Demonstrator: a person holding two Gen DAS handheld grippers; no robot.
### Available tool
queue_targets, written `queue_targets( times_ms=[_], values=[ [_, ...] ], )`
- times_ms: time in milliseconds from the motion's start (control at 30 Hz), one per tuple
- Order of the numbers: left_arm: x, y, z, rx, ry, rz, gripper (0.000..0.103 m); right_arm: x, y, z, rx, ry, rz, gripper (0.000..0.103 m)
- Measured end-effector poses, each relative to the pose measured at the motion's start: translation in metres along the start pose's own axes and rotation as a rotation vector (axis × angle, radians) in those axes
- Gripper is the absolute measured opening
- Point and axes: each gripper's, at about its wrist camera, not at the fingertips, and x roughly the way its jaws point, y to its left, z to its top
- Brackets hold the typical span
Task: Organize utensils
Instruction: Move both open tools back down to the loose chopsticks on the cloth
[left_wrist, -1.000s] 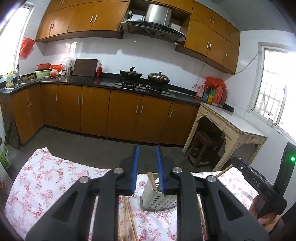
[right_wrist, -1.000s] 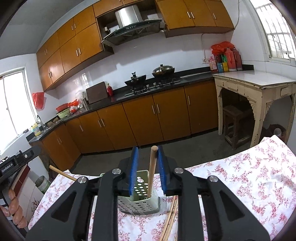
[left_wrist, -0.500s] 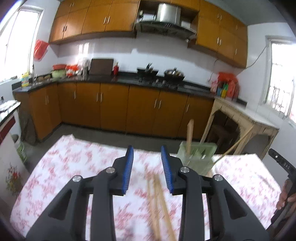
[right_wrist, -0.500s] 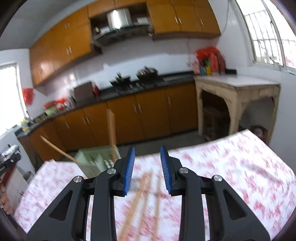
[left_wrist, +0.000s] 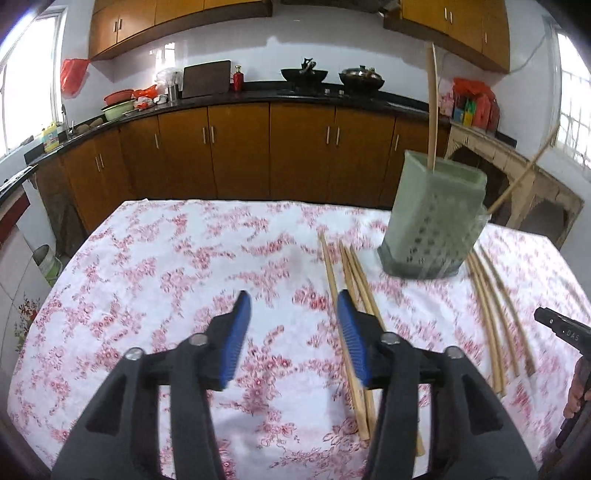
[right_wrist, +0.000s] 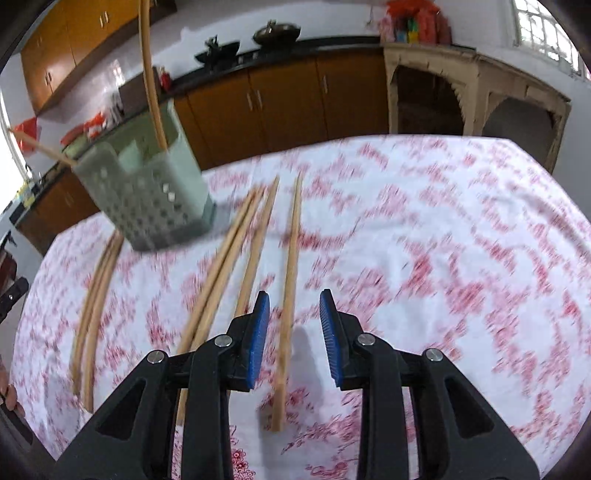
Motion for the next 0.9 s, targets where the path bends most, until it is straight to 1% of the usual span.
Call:
queue_targets(
  times_ms=[100, 167, 200, 233, 300, 400, 467, 500, 533, 567, 633, 667, 700, 733, 800, 900],
  values=[
    [0.008, -0.001, -0.01, -0.003, 0.041, 0.002, 0.062, 0.007, 0.006, -0.011, -0.032, 0.023, -0.009, 0.029],
    [0.011, 0.0, -0.016, -0.022, 0.057, -0.001, 0.07, 0.01, 0.009, -0.014, -0.051, 0.031, -0.017, 0.029],
    [0.012, 0.001, -0.02, -0.036, 0.063, -0.001, 0.078, 0.012, 0.011, -0.016, -0.062, 0.036, -0.028, 0.028],
    [0.013, 0.002, -0.023, -0.042, 0.067, 0.001, 0.082, 0.015, 0.011, -0.018, -0.068, 0.043, -0.035, 0.027],
    [0.015, 0.001, -0.029, -0.042, 0.08, 0.0, 0.087, 0.018, 0.011, -0.019, -0.063, 0.057, -0.041, 0.022],
    [0.015, -0.004, -0.034, -0.016, 0.085, 0.01, 0.09, 0.018, 0.01, -0.022, -0.068, 0.046, -0.051, 0.02],
    [0.016, -0.008, -0.038, 0.008, 0.092, 0.002, 0.09, 0.018, 0.012, -0.023, -0.072, 0.043, -0.057, 0.019],
    [0.017, -0.008, -0.039, 0.007, 0.099, -0.015, 0.09, 0.017, 0.012, -0.024, -0.074, 0.04, -0.065, 0.015],
    [0.018, -0.009, -0.04, 0.003, 0.103, -0.026, 0.087, 0.017, 0.011, -0.024, -0.077, 0.039, -0.074, 0.01],
    [0.02, -0.009, -0.041, 0.001, 0.109, -0.035, 0.083, 0.016, 0.01, -0.024, -0.078, 0.038, -0.079, 0.008],
    [0.025, -0.011, -0.042, 0.005, 0.135, -0.042, 0.067, 0.016, 0.007, -0.023, -0.073, 0.043, -0.079, 0.008],
    [0.03, -0.012, -0.041, 0.003, 0.15, -0.046, 0.063, 0.017, 0.005, -0.022, -0.068, 0.042, -0.089, 0.008],
    [0.034, -0.013, -0.041, 0.0, 0.162, -0.049, 0.055, 0.018, 0.003, -0.02, -0.057, 0.04, -0.098, 0.008],
    [0.036, -0.013, -0.041, -0.003, 0.168, -0.054, 0.05, 0.019, 0.0, -0.018, -0.044, 0.04, -0.098, 0.008],
    [0.042, -0.016, -0.039, -0.008, 0.181, -0.064, 0.047, 0.02, -0.002, -0.017, -0.033, 0.04, -0.096, 0.008],
    [0.047, -0.02, -0.037, -0.012, 0.188, -0.08, 0.044, 0.02, -0.002, -0.018, -0.05, 0.036, -0.104, 0.008]
  ],
)
